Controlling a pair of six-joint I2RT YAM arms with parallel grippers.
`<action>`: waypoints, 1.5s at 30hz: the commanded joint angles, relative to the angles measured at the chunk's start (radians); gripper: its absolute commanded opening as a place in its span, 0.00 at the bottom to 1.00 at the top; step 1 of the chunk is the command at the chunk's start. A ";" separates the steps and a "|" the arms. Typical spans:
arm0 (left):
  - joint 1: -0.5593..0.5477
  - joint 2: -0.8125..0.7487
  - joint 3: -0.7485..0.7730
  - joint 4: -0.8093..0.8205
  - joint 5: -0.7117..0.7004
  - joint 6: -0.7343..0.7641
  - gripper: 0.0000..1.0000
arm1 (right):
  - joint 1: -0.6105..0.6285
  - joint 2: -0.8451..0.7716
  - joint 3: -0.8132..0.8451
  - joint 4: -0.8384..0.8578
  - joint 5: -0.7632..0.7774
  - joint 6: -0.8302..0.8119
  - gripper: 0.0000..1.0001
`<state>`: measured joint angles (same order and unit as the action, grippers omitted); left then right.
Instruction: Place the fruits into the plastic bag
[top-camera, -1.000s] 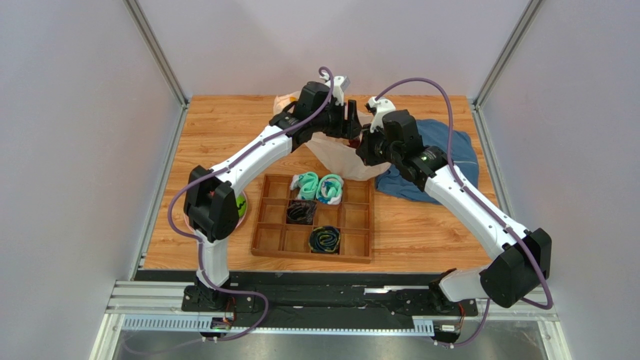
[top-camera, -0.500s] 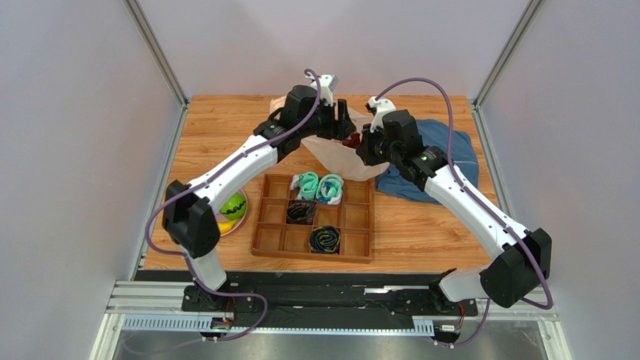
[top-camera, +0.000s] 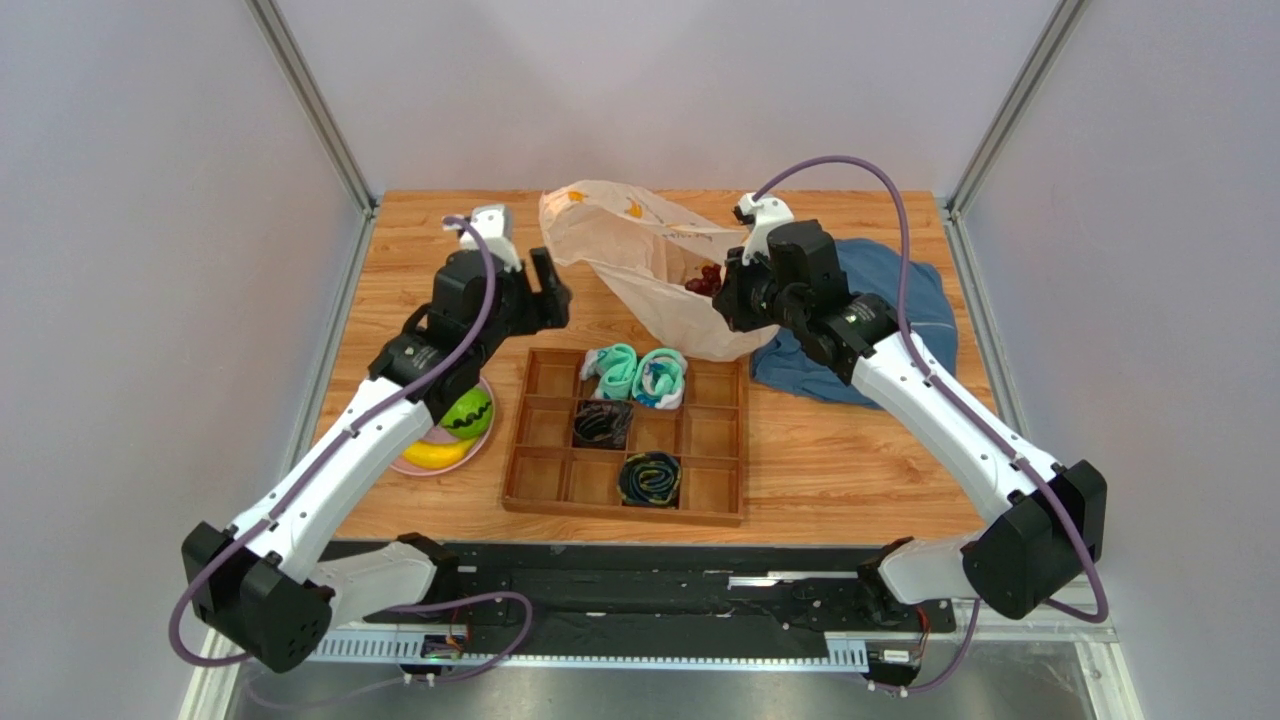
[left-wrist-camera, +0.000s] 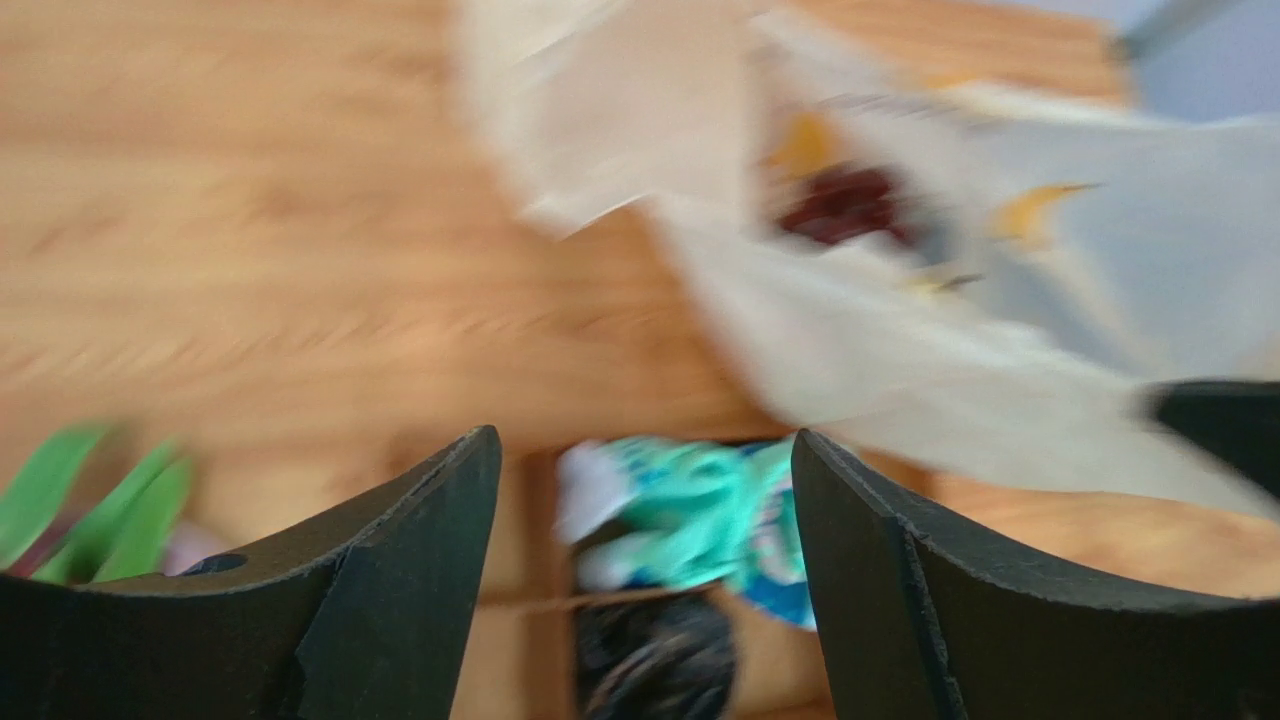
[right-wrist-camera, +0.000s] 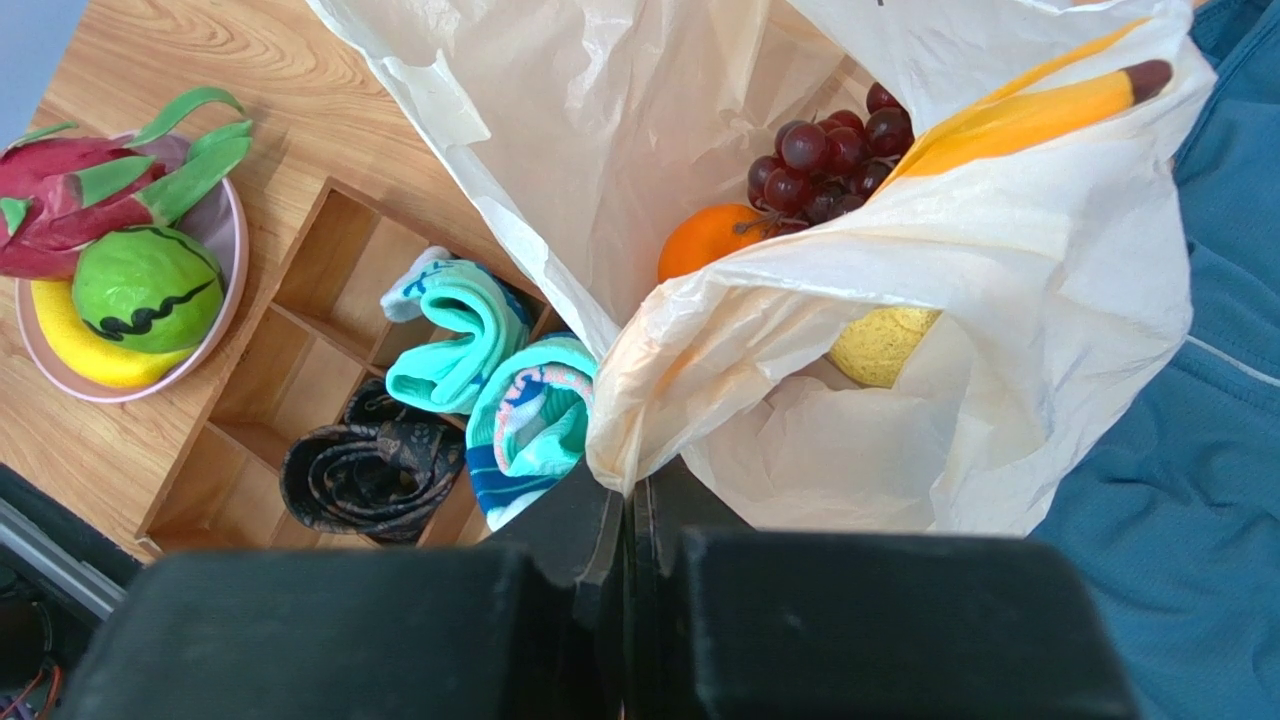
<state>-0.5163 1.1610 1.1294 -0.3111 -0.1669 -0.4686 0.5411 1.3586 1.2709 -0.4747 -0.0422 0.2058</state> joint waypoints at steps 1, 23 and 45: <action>0.059 -0.096 -0.126 -0.186 -0.241 -0.076 0.83 | 0.003 -0.027 -0.008 0.028 -0.005 0.004 0.04; 0.338 -0.044 -0.309 -0.218 -0.123 -0.041 0.99 | 0.003 -0.007 0.010 0.019 -0.016 0.017 0.04; 0.355 0.115 -0.347 -0.269 -0.128 -0.131 0.99 | 0.003 0.007 0.022 0.018 -0.021 0.017 0.04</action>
<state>-0.1665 1.2591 0.8047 -0.5621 -0.3054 -0.5472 0.5411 1.3598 1.2610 -0.4751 -0.0540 0.2134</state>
